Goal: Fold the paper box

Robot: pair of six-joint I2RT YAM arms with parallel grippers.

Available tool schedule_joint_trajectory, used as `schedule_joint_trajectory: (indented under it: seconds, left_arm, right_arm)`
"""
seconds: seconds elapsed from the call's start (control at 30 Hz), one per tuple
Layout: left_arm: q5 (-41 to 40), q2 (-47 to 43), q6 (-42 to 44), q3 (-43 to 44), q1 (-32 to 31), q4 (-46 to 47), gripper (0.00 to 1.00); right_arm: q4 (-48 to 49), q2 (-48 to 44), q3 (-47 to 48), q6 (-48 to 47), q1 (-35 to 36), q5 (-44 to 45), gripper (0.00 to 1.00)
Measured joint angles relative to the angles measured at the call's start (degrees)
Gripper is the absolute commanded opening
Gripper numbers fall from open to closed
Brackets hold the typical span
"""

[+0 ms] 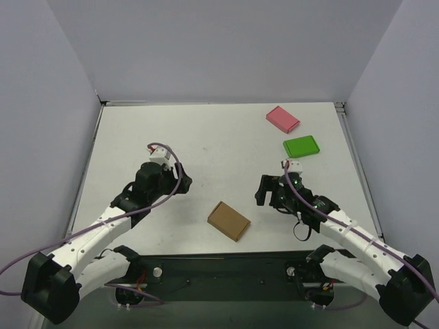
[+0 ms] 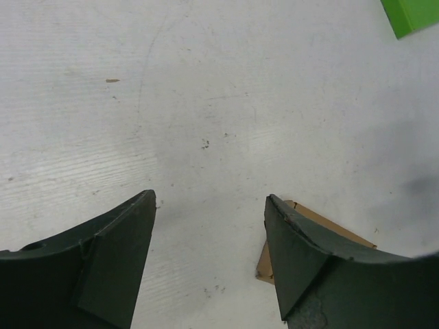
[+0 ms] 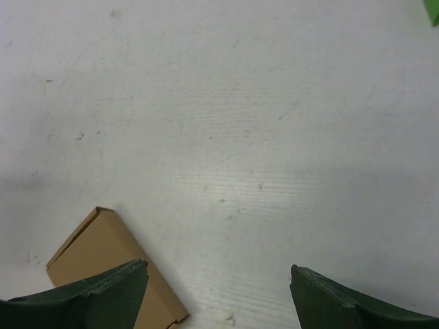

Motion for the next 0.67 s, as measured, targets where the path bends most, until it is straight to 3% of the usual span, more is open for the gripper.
schedule_joint_trajectory:
  seconds: [0.27,0.47,0.67]
  left_arm:
    - [-1.6,-4.1,1.3,5.7,1.4,-8.8,0.82]
    - [-3.4,-4.7,1.6,7.8,1.4,-10.8,0.82]
    - [-4.4,-4.7,2.7,7.9,1.4,-11.2,0.82]
  right_arm:
    - [-1.0,-8.6,0.0,-4.1,-16.7,-3.8,0.88]
    - [-2.7,-16.0,0.0,-5.7,-18.9,-4.6,0.88]
    - [-4.2,-17.9,0.0,-6.4,-18.9,-5.1,0.88]
